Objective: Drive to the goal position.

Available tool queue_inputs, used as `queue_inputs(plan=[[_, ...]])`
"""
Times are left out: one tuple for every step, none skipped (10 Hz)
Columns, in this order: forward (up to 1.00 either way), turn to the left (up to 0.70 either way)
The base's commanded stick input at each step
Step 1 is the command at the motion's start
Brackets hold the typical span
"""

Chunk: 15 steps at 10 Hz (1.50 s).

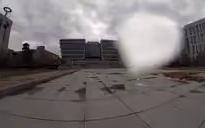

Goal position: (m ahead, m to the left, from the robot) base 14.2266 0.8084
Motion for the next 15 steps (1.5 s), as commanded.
queue_inputs(plan=[[0.70,0.11],[0.70,0.00],[0.70,0.00],[0.70,0.00],[0.70,0.00],[0.70,0.00],[0.70,0.00],[0.70,0.00],[0.70,0.00],[0.70,0.00],[0.70,0.00],[0.70,0.00],[0.70,0.01],[0.70,0.01],[0.70,0.02]])
